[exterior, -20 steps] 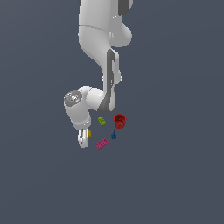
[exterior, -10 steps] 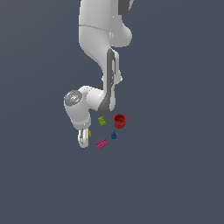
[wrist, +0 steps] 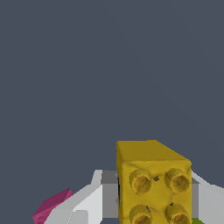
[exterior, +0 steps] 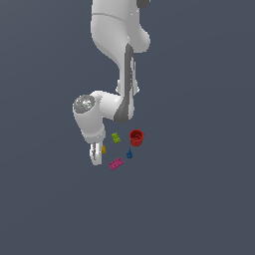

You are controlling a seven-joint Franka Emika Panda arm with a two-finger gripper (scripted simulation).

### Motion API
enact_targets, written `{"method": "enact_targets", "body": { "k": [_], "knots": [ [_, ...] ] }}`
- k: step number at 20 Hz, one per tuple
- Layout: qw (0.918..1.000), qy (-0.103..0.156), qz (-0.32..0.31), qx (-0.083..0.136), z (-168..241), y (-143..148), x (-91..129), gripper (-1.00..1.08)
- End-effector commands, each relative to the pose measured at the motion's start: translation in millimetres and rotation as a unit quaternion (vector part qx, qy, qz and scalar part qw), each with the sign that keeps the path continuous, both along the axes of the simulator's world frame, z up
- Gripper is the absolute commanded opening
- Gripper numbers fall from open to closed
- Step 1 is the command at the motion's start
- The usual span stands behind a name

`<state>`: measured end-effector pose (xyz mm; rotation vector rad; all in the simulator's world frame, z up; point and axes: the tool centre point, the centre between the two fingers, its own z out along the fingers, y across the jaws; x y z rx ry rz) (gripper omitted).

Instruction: Pick up a designated object from a clutter of objects.

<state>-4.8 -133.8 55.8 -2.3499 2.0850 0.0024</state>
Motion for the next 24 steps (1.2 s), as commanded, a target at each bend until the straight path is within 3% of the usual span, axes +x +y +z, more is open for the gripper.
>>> {"method": "enact_targets", "body": {
  "k": [1, 24],
  "knots": [
    [1.0, -0.001, 0.0, 0.0, 16.5, 5.9, 0.5, -1.0],
    [1.0, 0.0, -0.001, -0.002, 254.9, 86.9, 6.0, -1.0]
  ]
}}
